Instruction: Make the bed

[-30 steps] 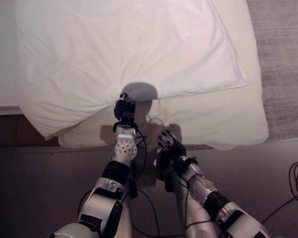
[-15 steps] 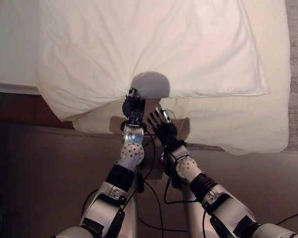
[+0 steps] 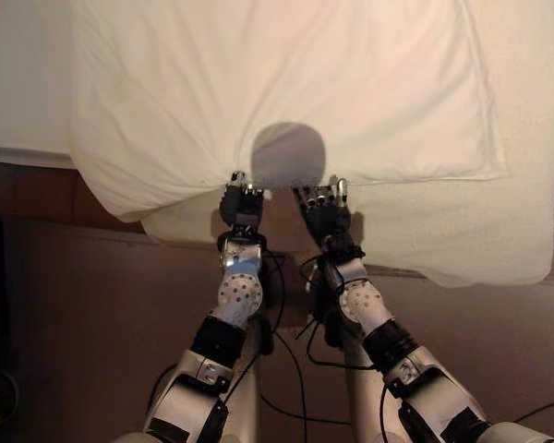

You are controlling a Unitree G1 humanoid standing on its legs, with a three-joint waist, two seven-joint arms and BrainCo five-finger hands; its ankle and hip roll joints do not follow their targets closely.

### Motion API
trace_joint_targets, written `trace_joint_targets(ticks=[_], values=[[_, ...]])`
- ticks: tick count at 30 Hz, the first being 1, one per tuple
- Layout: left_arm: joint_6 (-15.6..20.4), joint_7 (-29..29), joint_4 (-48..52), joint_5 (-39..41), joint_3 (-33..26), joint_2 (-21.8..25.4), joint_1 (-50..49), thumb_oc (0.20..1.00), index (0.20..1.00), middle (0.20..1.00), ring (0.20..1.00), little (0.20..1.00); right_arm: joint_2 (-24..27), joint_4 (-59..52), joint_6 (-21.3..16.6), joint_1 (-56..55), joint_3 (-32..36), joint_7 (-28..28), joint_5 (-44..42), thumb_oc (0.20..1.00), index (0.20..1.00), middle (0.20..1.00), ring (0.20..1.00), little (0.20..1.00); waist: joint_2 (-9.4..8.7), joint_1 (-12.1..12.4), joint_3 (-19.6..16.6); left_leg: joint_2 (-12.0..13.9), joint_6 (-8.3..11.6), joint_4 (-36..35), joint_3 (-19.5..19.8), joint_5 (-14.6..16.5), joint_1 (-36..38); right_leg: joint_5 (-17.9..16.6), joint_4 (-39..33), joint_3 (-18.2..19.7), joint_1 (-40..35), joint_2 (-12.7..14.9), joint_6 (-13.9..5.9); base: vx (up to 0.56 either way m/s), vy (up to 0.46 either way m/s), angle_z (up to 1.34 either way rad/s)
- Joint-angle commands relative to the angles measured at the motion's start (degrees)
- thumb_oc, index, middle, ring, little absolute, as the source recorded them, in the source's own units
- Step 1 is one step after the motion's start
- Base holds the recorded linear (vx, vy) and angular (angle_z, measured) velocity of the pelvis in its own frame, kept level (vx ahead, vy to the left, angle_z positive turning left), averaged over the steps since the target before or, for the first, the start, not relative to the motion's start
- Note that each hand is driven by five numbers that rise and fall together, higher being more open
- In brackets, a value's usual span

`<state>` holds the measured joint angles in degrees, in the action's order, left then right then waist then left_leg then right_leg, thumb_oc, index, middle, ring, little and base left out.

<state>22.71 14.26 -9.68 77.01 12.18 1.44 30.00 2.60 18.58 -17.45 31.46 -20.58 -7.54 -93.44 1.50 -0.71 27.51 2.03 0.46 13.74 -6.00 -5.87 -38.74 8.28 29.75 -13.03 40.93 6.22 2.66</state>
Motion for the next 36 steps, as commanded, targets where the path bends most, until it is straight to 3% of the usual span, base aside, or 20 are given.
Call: trace_joint_targets(ticks=[1, 14, 21, 25, 36], values=[[4.51, 0.06, 7.50, -5.50, -3.26, 2.18, -3.85, 0.200, 0.200, 0.200, 0.200, 0.200, -0.73, -5.74, -3.86, -0.79, 3.59, -1.84, 1.17, 1.000, 1.000, 1.000, 1.000, 1.000, 1.02, 0.67, -3.52, 0.28, -0.22, 4.87, 0.94, 6.42, -1.66, -6.85, -8.63, 4.06, -0.55, 1.43, -8.29, 0.00, 0.000, 0.00], [5.59, 3.36, 9.75, -9.54, -8.91, 4.67, -6.62, 0.200, 0.200, 0.200, 0.200, 0.200, 3.15, -5.38, -6.34, -0.19, 10.34, 4.12, 3.99, 1.000, 1.000, 1.000, 1.000, 1.000, 1.17, 0.92, -4.37, 0.32, -0.04, 4.53, 1.47, 6.52, -1.53, -6.66, -8.65, 3.75, -0.55, 1.43, -8.34, 0.00, 0.000, 0.00], [7.77, 9.75, 9.69, -15.05, -15.33, 6.95, -6.02, 0.200, 0.200, 0.200, 0.200, 0.200, 6.65, -0.19, -6.48, 4.76, 14.37, 10.33, 6.24, 1.000, 1.000, 1.000, 1.000, 1.000, 1.16, 2.02, -4.94, 0.28, -0.03, 4.91, 1.61, 6.97, -1.86, -6.53, -8.35, 3.48, -0.35, 1.65, -8.41, 0.00, 0.000, 0.00], [7.28, 13.30, 8.67, -18.68, -18.85, 8.84, -6.64, 0.200, 0.200, 0.200, 0.200, 0.200, 8.16, 3.56, -8.58, 8.97, 17.87, 13.44, 5.13, 1.000, 1.000, 1.000, 1.000, 1.000, 1.74, 2.83, -5.16, 0.18, 0.08, 5.01, 1.55, 7.23, -1.95, -6.35, -8.21, 3.40, -0.31, 1.95, -8.54, 0.00, 0.000, 0.00], [6.66, 17.99, 8.00, -23.56, -22.21, 9.54, -7.58, 0.200, 0.200, 0.200, 0.200, 0.200, 10.05, 5.31, -7.92, 11.49, 20.26, 12.89, 4.74, 1.000, 1.000, 1.000, 1.000, 1.000, 2.03, 3.67, -5.27, -0.26, -0.19, 5.22, 1.61, 7.63, -2.02, -5.92, -7.56, 3.43, -0.14, 2.13, -8.72, 0.00, 0.000, 0.00]])
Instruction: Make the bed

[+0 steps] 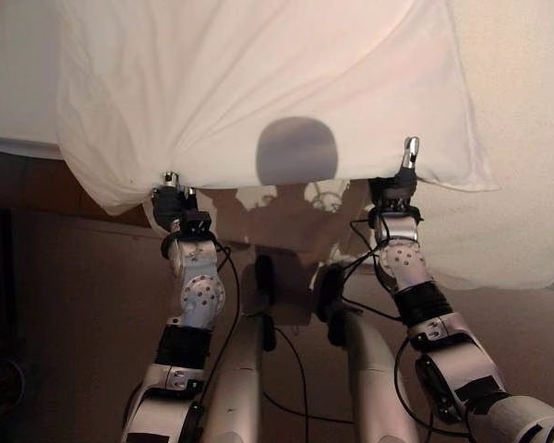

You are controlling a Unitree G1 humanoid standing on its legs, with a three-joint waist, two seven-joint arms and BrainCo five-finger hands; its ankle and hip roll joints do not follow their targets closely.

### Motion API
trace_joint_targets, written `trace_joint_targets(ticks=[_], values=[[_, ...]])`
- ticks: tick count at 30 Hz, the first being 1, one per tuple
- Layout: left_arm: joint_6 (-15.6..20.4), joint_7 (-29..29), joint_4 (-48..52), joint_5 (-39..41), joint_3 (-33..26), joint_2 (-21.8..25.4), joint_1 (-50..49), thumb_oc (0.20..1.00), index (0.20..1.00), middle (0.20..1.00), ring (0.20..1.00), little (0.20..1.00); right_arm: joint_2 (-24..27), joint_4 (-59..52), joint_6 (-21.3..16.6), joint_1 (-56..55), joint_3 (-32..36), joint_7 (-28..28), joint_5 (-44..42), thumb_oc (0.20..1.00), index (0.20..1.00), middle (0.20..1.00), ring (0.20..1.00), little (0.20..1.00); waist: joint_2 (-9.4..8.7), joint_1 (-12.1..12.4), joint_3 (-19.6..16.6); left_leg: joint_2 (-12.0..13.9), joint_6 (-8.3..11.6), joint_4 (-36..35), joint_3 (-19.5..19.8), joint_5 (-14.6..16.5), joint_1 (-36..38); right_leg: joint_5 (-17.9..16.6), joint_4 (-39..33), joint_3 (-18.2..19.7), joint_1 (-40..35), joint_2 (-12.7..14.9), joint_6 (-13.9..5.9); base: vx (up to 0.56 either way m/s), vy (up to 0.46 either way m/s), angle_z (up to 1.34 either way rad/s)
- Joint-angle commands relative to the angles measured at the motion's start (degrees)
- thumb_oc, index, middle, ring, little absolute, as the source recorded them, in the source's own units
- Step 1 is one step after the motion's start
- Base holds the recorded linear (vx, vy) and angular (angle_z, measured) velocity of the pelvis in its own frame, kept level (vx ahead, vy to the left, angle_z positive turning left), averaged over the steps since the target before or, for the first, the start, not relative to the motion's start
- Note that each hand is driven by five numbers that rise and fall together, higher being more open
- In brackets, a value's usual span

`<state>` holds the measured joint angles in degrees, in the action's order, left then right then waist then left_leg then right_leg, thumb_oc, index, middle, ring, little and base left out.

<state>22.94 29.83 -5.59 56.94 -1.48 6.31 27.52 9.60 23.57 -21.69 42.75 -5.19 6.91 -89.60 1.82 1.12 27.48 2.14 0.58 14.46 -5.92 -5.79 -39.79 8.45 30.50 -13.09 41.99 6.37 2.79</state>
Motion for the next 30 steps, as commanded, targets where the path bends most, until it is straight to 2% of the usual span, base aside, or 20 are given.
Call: trace_joint_targets(ticks=[1, 2, 3, 16, 17, 18, 19, 21, 24, 26, 30], values=[[6.61, 2.34, 3.99, -3.42, -8.47, 4.40, -5.33, 0.200, 0.200, 0.200, 0.200, 0.200, 2.96, 0.18, -3.65, 0.20, 4.83, -1.82, 0.91, 0.570, 0.570, 0.570, 0.570, 0.570, 1.73, 1.79, -5.12, -0.40, -0.39, 4.59, 1.54, 7.63, -0.96, -6.03, -8.05, 3.57, -1.10, 1.97, -8.85, 0.00, 0.000, 0.00], [6.66, 2.23, 4.12, -3.33, -8.43, 4.24, -5.35, 0.200, 0.200, 0.200, 0.200, 0.200, 2.83, -0.03, -3.65, 0.14, 4.82, -1.98, 0.96, 0.304, 0.304, 0.304, 0.304, 0.304, 1.72, 1.74, -5.09, -0.44, -0.46, 4.58, 1.45, 7.20, -1.28, -6.39, -8.09, 3.56, -0.80, 2.04, -8.75, 0.00, 0.000, 0.00], [6.60, 2.06, 4.22, -3.07, -8.31, 4.03, -5.49, 0.200, 0.200, 0.200, 0.200, 0.200, 2.69, -0.19, -3.64, 0.01, 4.64, -2.08, 1.29, 0.200, 0.200, 0.200, 0.200, 0.200, 1.76, 1.71, -5.13, -0.46, -0.52, 4.48, 1.39, 7.17, -1.38, -6.39, -8.16, 3.55, -0.66, 2.05, -8.75, 0.00, 0.000, 0.00], [6.15, 0.82, 4.77, -1.74, -7.85, 3.14, -6.34, 0.200, 0.200, 0.200, 0.200, 0.200, 1.21, -3.81, -3.38, -2.42, 3.60, -3.92, 1.82, 0.200, 0.200, 0.200, 0.200, 0.200, 1.96, 1.21, -5.39, -0.63, -0.46, 4.47, 1.56, 7.45, -0.97, -5.83, -7.52, 3.81, -0.56, 1.96, -8.63, 0.00, 0.000, 0.00], [6.27, -0.10, 4.81, -0.47, -7.66, 2.81, -6.54, 0.307, 0.307, 0.307, 0.307, 0.307, 0.78, -5.03, -3.66, -2.73, 3.49, -4.85, 1.37, 0.200, 0.200, 0.200, 0.200, 0.200, 1.99, 1.08, -5.36, -0.54, -0.39, 4.62, 1.46, 7.42, -1.09, -5.84, -7.51, 3.75, -0.54, 1.96, -8.62, 0.00, 0.000, 0.00], [6.29, -0.25, 4.75, -0.33, -7.67, 2.83, -6.60, 0.498, 0.498, 0.498, 0.498, 0.498, 0.75, -5.11, -3.69, -2.84, 3.45, -4.84, 1.37, 0.200, 0.200, 0.200, 0.200, 0.200, 1.99, 1.08, -5.41, -0.54, -0.38, 4.62, 1.46, 7.43, -1.08, -5.84, -7.52, 3.75, -0.55, 1.96, -8.62, 0.00, 0.000, 0.00], [6.33, -1.01, 4.82, 0.49, -7.39, 2.60, -6.90, 0.818, 0.818, 0.818, 0.818, 0.818, 0.59, -5.87, -3.71, -3.41, 3.29, -5.30, 1.37, 0.200, 0.200, 0.200, 0.200, 0.200, 1.98, 0.97, -5.49, -0.50, -0.33, 4.61, 1.48, 7.43, -1.05, -5.81, -7.55, 3.71, -0.61, 1.92, -8.62, 0.00, 0.000, 0.00], [6.47, -2.32, 4.66, 2.50, -7.23, 2.07, -7.58, 1.000, 1.000, 1.000, 1.000, 1.000, 0.07, -7.92, -3.97, -4.38, 3.00, -6.52, 0.83, 0.200, 0.200, 0.200, 0.200, 0.200, 1.95, 0.85, -5.52, -0.44, -0.33, 4.35, 1.45, 7.33, -0.85, -5.98, -7.69, 3.71, -0.68, 1.88, -8.60, 0.00, 0.000, 0.00], [6.57, -3.99, 4.09, 5.25, -6.67, 1.25, -7.98, 1.000, 1.000, 1.000, 1.000, 1.000, -0.53, -10.25, -4.30, -5.66, 2.73, -7.45, 0.75, 0.200, 0.200, 0.200, 0.200, 0.200, 1.87, 0.63, -5.65, -0.33, -0.26, 3.78, 1.32, 7.08, -0.78, -6.10, -8.32, 3.70, -0.84, 1.90, -8.69, 0.00, 0.000, 0.00], [5.72, -7.60, 1.55, 10.78, -5.65, 0.17, -8.19, 1.000, 1.000, 1.000, 1.000, 1.000, -1.88, -14.04, -4.51, -7.77, 1.13, -9.21, 0.46, 0.200, 0.200, 0.200, 0.200, 0.200, 1.56, 0.16, -5.50, -0.18, -0.34, 3.50, 1.00, 7.02, -0.41, -6.30, -8.30, 4.18, -0.71, 1.59, -8.68, 0.00, 0.000, 0.00], [4.88, -9.27, -2.12, 13.72, -4.53, 0.64, -6.25, 1.000, 1.000, 1.000, 1.000, 1.000, -3.00, -17.76, -5.58, -9.80, -0.67, -9.29, 0.52, 0.200, 0.200, 0.200, 0.200, 0.200, 0.97, -0.65, -5.50, 0.08, -0.24, 3.77, 0.51, 7.01, -0.55, -6.37, -8.23, 4.53, -0.51, 1.41, -8.69, 0.00, 0.000, 0.00]])
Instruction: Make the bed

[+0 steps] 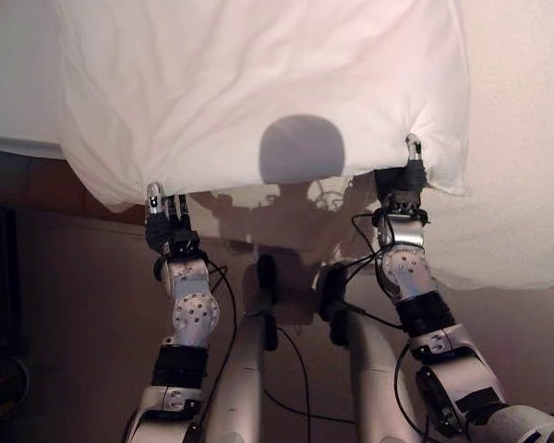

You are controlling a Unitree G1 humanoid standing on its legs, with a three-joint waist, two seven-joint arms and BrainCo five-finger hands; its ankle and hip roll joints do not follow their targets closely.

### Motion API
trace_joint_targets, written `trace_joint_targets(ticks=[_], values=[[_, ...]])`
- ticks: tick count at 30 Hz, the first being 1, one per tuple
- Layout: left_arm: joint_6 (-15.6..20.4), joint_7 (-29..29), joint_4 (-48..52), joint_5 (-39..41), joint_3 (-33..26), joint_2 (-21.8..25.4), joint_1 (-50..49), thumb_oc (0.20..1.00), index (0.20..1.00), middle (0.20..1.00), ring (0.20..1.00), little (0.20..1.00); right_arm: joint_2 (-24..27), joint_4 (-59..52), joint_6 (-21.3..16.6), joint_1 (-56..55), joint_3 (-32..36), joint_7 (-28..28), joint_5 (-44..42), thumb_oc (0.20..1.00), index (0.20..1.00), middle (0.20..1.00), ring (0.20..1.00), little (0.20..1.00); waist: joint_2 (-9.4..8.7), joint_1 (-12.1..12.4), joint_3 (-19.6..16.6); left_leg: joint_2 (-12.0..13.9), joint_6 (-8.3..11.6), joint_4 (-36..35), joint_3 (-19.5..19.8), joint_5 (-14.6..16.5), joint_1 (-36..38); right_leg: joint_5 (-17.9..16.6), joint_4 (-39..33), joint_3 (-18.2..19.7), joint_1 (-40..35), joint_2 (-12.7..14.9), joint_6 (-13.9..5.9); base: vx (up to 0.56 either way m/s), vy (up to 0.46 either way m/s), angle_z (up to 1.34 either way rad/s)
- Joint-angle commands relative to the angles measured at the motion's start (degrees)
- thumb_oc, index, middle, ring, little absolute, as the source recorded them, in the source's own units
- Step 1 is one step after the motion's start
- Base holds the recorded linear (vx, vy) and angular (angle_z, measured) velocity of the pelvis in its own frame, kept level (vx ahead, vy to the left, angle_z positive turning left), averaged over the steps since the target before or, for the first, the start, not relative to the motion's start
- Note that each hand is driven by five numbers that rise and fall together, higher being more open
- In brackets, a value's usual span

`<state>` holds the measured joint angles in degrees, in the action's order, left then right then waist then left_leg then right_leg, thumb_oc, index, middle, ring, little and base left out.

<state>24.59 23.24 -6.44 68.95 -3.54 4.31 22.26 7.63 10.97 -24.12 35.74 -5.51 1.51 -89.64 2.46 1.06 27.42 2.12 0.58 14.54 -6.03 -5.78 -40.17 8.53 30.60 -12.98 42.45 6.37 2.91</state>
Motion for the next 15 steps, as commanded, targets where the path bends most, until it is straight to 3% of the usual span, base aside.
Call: trace_joint_targets(ticks=[1, 15], values=[[2.82, -3.38, -2.42, 2.57, -2.31, 2.85, -0.39, 1.000, 1.000, 1.000, 1.000, 1.000, -1.20, -6.03, -3.34, -3.14, -0.84, -3.96, 0.73, 0.200, 0.200, 0.200, 0.200, 0.200, 0.16, -0.80, -5.49, 0.21, -0.21, 3.75, 0.53, 7.01, -0.20, -6.42, -8.28, 4.53, -0.92, 1.35, -8.81, 0.00, 0.000, 0.00], [-3.22, -10.71, -16.05, 12.28, 2.25, 1.71, 6.57, 1.000, 1.000, 1.000, 1.000, 1.000, -2.78, -12.18, -2.81, -6.70, -6.82, -8.26, -0.63, 0.200, 0.200, 0.200, 0.200, 0.200, -1.53, -3.78, -6.94, 0.85, -0.02, 5.56, -0.49, 7.57, -1.76, -6.83, -7.12, 5.50, 0.77, 0.90, -8.59, 0.00, 0.001, 0.00]])
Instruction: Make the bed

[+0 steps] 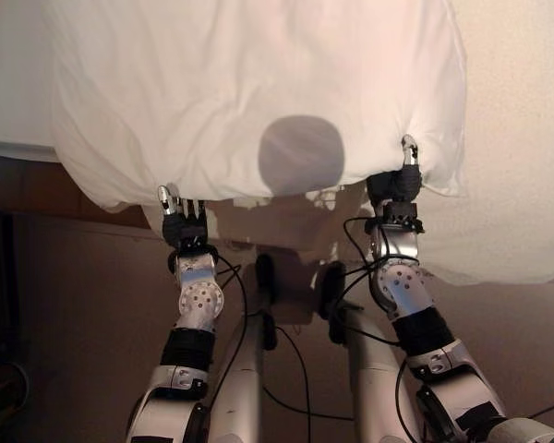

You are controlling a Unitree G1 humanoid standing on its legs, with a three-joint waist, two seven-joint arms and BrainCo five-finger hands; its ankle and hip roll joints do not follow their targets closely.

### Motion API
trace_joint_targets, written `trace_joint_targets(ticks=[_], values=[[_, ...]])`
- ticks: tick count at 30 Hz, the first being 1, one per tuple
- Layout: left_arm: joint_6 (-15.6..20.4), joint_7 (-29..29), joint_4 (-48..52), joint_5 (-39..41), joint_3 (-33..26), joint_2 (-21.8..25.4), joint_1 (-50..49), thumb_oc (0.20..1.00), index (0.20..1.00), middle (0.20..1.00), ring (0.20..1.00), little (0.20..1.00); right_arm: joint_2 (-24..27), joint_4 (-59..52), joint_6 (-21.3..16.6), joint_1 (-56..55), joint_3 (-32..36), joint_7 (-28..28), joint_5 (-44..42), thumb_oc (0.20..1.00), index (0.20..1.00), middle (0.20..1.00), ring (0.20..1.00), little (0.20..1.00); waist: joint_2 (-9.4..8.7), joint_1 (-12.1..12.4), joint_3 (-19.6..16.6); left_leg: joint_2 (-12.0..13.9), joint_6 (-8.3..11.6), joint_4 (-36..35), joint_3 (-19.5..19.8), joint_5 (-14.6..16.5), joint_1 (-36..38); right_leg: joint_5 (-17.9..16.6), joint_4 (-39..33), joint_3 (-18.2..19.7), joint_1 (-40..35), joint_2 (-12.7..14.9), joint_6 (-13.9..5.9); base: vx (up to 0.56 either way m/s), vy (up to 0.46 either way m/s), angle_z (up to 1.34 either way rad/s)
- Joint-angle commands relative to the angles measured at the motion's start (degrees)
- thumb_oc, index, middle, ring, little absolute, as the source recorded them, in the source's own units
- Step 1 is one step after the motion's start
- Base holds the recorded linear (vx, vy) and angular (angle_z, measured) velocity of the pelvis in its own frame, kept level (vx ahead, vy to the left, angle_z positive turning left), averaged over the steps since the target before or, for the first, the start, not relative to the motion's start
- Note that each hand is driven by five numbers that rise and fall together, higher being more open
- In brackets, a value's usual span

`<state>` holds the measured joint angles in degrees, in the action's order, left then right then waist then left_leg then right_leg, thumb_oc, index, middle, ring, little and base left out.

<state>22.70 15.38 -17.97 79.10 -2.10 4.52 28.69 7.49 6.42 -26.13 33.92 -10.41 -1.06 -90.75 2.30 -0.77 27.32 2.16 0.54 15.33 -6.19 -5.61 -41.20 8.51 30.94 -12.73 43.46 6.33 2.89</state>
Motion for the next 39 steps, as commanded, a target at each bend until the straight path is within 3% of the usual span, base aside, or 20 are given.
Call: trace_joint_targets(ticks=[1, 4, 5, 6, 10, 19, 20, 27, 28, 36, 37, 38, 39], values=[[-1.90, -2.37, -6.19, 2.79, 1.14, 1.45, 0.58, 1.000, 1.000, 1.000, 1.000, 1.000, -2.52, -7.58, -0.61, -4.78, -2.27, -5.59, 0.52, 0.200, 0.200, 0.200, 0.200, 0.200, -1.29, -2.03, -7.09, 0.81, 0.33, 4.50, 0.08, 8.28, -0.08, -6.07, -7.49, 5.63, -0.78, 0.80, -8.99, 0.00, 0.000, 0.00], [-4.61, -1.38, -10.41, 3.04, 2.32, 1.86, 2.33, 1.000, 1.000, 1.000, 1.000, 1.000, -2.31, -8.19, 0.00, -4.91, -3.23, -5.96, -0.06, 0.200, 0.200, 0.200, 0.200, 0.200, -1.38, -2.57, -6.85, 1.05, 0.11, 4.67, -0.65, 7.53, -0.52, -7.01, -7.88, 5.47, -0.61, 0.98, -8.77, 0.04, 0.018, -0.04], [-5.69, -0.10, -12.64, 3.52, 3.00, 1.97, 3.43, 1.000, 1.000, 1.000, 1.000, 1.000, -2.25, -8.36, 0.28, -4.63, -3.73, -5.82, -0.12, 0.200, 0.200, 0.200, 0.200, 0.200, -1.19, -2.86, -7.14, 1.03, 0.40, 4.64, -0.27, 8.66, 0.10, -6.12, -7.76, 6.05, -1.04, 0.67, -9.25, -0.06, 0.022, -0.06], [-5.75, -0.10, -12.74, 3.52, 2.94, 2.00, 3.60, 1.000, 1.000, 1.000, 1.000, 1.000, -2.23, -8.42, 0.29, -4.58, -3.71, -5.80, -0.10, 0.200, 0.200, 0.200, 0.200, 0.200, -1.29, -2.90, -6.78, 1.08, 0.04, 4.78, -0.80, 7.59, -0.51, -7.08, -7.83, 5.69, -0.53, 0.83, -8.81, 0.01, 0.020, -0.07], [-6.03, 3.51, -17.35, 4.32, 2.24, 1.97, 6.92, 1.000, 1.000, 1.000, 1.000, 1.000, -1.78, -8.54, 0.62, -4.17, -4.51, -5.20, -0.14, 0.200, 0.200, 0.200, 0.200, 0.200, -1.05, -3.50, -6.93, 0.98, 0.50, 4.64, -0.40, 8.60, 0.13, -6.29, -7.82, 6.35, -1.12, 0.64, -9.43, 0.02, 0.012, -0.05], [-7.71, 4.91, -23.73, 4.20, 0.36, 1.41, 10.11, 1.000, 1.000, 1.000, 1.000, 1.000, -1.91, -10.03, 0.62, -4.71, -5.08, -4.82, 0.39, 0.200, 0.200, 0.200, 0.200, 0.200, -1.40, -4.21, -6.90, 1.38, 0.30, 5.72, -0.88, 7.80, -1.34, -6.93, -7.60, 6.18, -0.07, 0.56, -8.65, 0.00, -0.001, -0.01], [-7.40, 3.45, -23.07, 4.58, -0.05, 1.02, 10.29, 1.000, 1.000, 1.000, 1.000, 1.000, -1.98, -9.98, 0.68, -5.13, -5.27, -4.97, 0.33, 0.200, 0.200, 0.200, 0.200, 0.200, -1.59, -4.26, -7.41, 1.39, 0.63, 5.75, -0.29, 8.92, -1.00, -5.92, -7.39, 6.64, -0.29, 0.32, -8.95, 0.00, 0.000, 0.00], [-4.87, -8.92, -17.69, 4.89, -0.98, 0.04, 8.74, 1.000, 1.000, 1.000, 1.000, 1.000, -3.24, -9.07, 0.72, -6.16, -5.35, -7.64, -0.28, 0.200, 0.200, 0.200, 0.200, 0.200, -2.99, -4.39, -7.49, 1.18, 0.48, 4.82, -0.99, 7.65, -1.32, -7.13, -8.12, 6.81, 0.39, 0.15, -8.74, 0.01, -0.008, -0.04], [-4.67, -10.17, -17.52, 5.45, -0.93, -0.04, 8.67, 1.000, 1.000, 1.000, 1.000, 1.000, -3.32, -8.97, 0.58, -6.32, -5.26, -7.94, -0.45, 0.200, 0.200, 0.200, 0.200, 0.200, -3.10, -4.32, -8.00, 1.14, 0.86, 4.53, -0.47, 8.62, -0.78, -6.20, -8.23, 7.24, -0.01, -0.04, -9.12, 0.00, 0.000, 0.00], [-3.78, -13.85, -16.49, 3.88, -1.14, 1.40, 8.21, 1.000, 1.000, 1.000, 1.000, 1.000, -3.65, -7.90, -0.44, -7.36, -4.18, -9.11, -0.90, 0.200, 0.200, 0.200, 0.200, 0.200, -3.50, -4.25, -8.65, 1.21, 0.43, 4.82, -0.51, 7.89, -1.30, -6.77, -7.69, 6.86, 0.65, -0.22, -8.50, 0.00, -0.007, 0.00], [-4.00, -14.69, -15.90, 3.54, -0.93, 1.70, 7.71, 0.489, 0.489, 0.489, 0.489, 0.489, -3.69, -7.53, -0.43, -7.79, -4.16, -9.40, -1.32, 0.200, 0.200, 0.200, 0.200, 0.200, -3.44, -4.20, -8.74, 1.16, 0.35, 4.64, -0.57, 7.86, -1.16, -6.88, -7.73, 6.96, 0.72, -0.28, -8.50, -0.06, -0.008, 0.01], [-4.00, -14.69, -15.90, 3.54, -0.93, 1.70, 7.71, 0.489, 0.489, 0.489, 0.489, 0.489, -3.69, -7.53, -0.43, -7.79, -4.16, -9.40, -1.32, 0.200, 0.200, 0.200, 0.200, 0.200, -3.44, -4.20, -8.74, 1.16, 0.35, 4.64, -0.57, 7.86, -1.16, -6.88, -7.73, 6.96, 0.72, -0.28, -8.50, 0.00, 0.000, 0.00], [-3.79, -15.09, -15.87, 3.32, -0.98, 2.08, 7.78, 0.200, 0.200, 0.200, 0.200, 0.200, -3.52, -7.12, -0.35, -8.13, -3.68, -9.55, -1.44, 0.200, 0.200, 0.200, 0.200, 0.200, -3.47, -4.16, -8.70, 1.11, 0.45, 4.64, -0.67, 7.79, -1.07, -7.03, -7.83, 7.05, 0.58, -0.31, -8.54, 0.00, 0.000, 0.00]])
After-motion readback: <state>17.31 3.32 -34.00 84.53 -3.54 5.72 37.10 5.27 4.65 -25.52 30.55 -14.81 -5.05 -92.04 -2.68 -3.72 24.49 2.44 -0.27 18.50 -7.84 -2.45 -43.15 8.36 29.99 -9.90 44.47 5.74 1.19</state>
